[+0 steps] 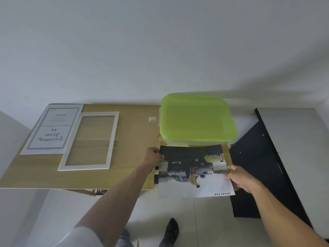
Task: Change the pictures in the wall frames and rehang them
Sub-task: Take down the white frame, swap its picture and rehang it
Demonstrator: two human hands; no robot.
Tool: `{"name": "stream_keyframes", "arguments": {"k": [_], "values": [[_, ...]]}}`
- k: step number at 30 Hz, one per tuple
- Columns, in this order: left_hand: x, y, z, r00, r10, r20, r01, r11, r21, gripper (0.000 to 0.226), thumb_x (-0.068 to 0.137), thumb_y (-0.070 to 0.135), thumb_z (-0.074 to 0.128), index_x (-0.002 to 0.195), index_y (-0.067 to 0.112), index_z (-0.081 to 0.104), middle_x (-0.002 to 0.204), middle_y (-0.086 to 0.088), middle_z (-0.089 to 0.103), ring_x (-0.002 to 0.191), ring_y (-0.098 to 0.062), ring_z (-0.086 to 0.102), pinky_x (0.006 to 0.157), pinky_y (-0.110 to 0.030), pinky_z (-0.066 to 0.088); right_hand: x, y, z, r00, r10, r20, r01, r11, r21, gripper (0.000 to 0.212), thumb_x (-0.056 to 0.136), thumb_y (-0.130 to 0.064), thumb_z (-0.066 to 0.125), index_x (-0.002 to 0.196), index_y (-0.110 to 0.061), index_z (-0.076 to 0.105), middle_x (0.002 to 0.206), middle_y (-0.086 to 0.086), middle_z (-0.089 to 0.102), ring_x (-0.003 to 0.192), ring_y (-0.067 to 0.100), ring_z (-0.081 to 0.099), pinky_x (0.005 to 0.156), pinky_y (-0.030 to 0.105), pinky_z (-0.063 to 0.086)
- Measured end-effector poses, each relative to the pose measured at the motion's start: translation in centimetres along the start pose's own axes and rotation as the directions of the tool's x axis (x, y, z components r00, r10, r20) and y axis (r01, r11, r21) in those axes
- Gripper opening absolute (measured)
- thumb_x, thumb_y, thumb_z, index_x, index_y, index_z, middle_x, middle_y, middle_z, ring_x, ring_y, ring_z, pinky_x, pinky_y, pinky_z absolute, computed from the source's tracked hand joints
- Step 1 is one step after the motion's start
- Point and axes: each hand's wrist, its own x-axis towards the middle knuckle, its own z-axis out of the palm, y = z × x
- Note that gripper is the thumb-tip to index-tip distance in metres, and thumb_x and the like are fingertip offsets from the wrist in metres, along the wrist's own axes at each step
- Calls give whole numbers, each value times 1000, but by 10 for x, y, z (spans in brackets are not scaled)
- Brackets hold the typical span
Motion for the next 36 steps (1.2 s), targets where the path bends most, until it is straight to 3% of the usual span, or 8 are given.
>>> {"name": "stream_keyframes", "arguments": {"k": [4,8,11,14,17,19,31,36], "values": [[10,3,14,996,14,-94,-9,999,50,14,77,-1,68,81,12,67,77,-8,63,70,-23,56,60,-30,48,4,3,-2,1000,-12,-27,13,999,32,29,93,-4,61,120,-15,55,101,7,71,90,24,70,68,33,53],[3,6,22,982,139,-127,-104,963,247,45,81,2,64,125,6,60,104,-11,66,95,-28,61,83,-39,52,12,5,-1,994,-80,-68,70,988,-141,33,85,-18,68,117,-14,60,100,1,70,83,14,66,60,24,47],[-16,-1,27,924,375,-70,-264,762,592,56,88,12,59,141,11,41,136,-8,45,123,-29,44,93,-43,46,14,0,4,954,-248,-169,125,841,-527,70,77,-42,75,135,-18,45,127,6,57,110,23,58,83,36,54],[-26,-19,34,843,508,174,-461,517,722,58,92,28,56,144,13,37,148,-6,33,135,-26,33,106,-43,41,12,-5,22,905,-410,-114,243,718,-652,91,79,-54,74,151,-27,25,151,10,25,140,32,29,103,49,42],[-28,-38,39,784,432,445,-586,281,760,59,94,41,53,143,11,39,153,-10,27,140,-30,28,111,-44,37,18,-6,42,884,-468,24,331,588,-738,89,80,-61,67,153,-35,22,161,4,10,149,32,13,113,51,34],[-27,-44,40,788,353,505,-590,196,783,66,96,45,51,148,11,31,160,-10,15,147,-30,16,116,-44,30,21,-5,51,895,-446,31,304,557,-773,85,83,-61,63,153,-34,24,162,3,8,149,32,13,113,49,36],[-21,-40,40,784,368,500,-597,228,769,66,99,36,51,153,12,22,164,-7,3,151,-27,5,120,-41,20,27,-7,53,881,-472,-31,279,573,-770,80,85,-56,64,152,-32,26,161,8,12,148,32,15,112,46,36],[-26,-41,21,764,503,404,-590,292,752,56,99,35,48,146,7,34,159,-12,23,146,-30,21,118,-38,24,23,-18,61,782,-623,-24,353,475,-806,71,89,-50,61,148,-18,37,153,10,34,143,26,32,111,37,37]]}}
